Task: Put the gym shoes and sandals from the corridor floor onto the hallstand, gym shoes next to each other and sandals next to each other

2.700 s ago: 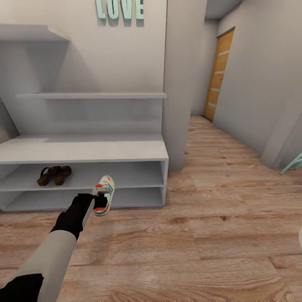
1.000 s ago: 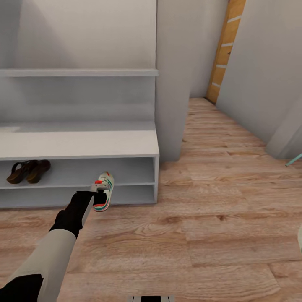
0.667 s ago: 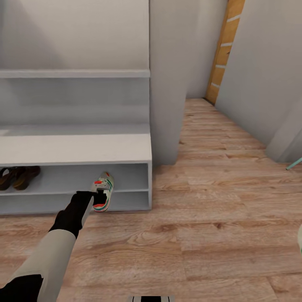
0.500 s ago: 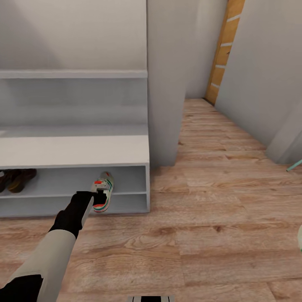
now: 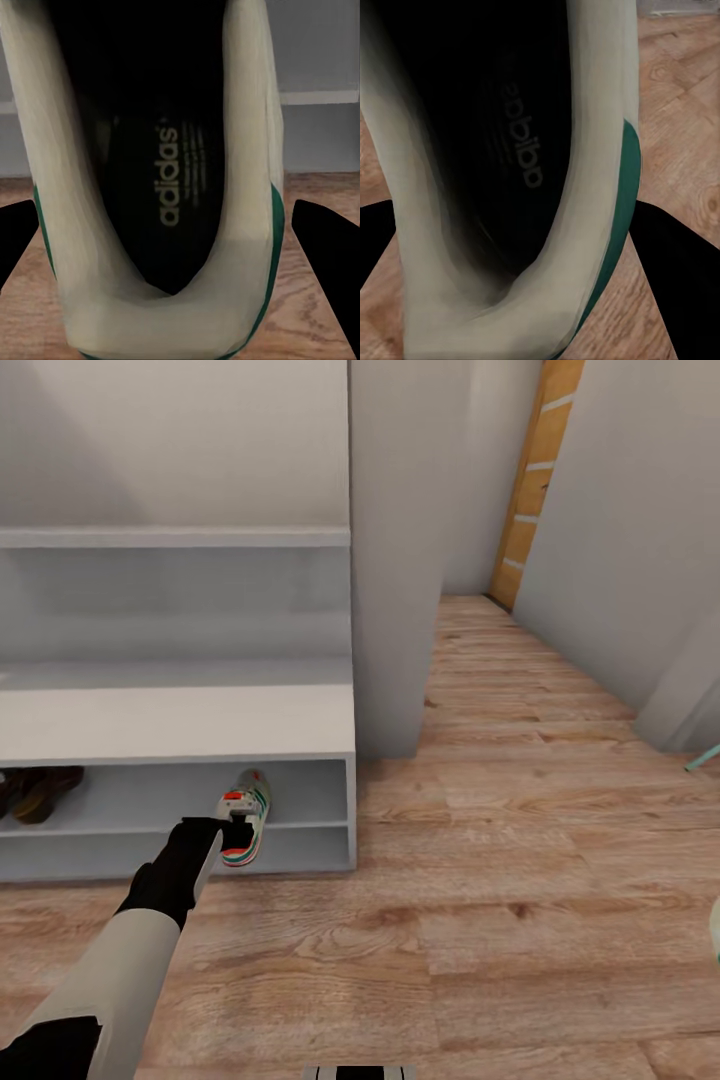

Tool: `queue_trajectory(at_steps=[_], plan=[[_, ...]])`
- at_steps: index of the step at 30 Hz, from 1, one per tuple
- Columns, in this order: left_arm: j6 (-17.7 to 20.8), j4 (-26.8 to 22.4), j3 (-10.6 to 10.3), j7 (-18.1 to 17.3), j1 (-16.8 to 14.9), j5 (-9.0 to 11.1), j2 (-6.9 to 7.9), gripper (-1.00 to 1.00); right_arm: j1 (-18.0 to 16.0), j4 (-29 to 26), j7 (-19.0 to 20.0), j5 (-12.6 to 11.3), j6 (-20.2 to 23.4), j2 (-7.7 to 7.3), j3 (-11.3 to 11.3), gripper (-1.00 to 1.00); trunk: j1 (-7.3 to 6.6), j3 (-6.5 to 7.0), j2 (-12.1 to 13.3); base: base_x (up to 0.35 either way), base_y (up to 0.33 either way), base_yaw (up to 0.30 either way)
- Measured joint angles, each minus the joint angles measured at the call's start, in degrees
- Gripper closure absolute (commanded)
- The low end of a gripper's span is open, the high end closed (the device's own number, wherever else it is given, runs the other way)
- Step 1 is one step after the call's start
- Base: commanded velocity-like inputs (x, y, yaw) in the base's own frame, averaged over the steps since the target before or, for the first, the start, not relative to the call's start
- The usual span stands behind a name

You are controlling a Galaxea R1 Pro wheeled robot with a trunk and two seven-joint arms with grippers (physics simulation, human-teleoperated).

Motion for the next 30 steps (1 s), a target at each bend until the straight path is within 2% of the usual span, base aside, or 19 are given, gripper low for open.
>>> queue_trajectory(at_steps=[11, 30], plan=[[-0.04, 0.04, 0.00, 0.00, 0.00, -0.02, 0.00, 1.00, 0.00, -0.01, 0.00, 0.03, 0.01, 0.00, 0.03, 1.00, 0.00, 0.00, 0.00, 0.271, 0.000, 0.000], [-0.18, 0.00, -0.14, 0.08, 0.25, 0.01, 0.03, 1.00, 0.00, 0.00, 0.00, 0.05, 0.00, 0.00, 0.01, 1.00, 0.02, 0.00, 0.00, 0.017, 0.000, 0.000]])
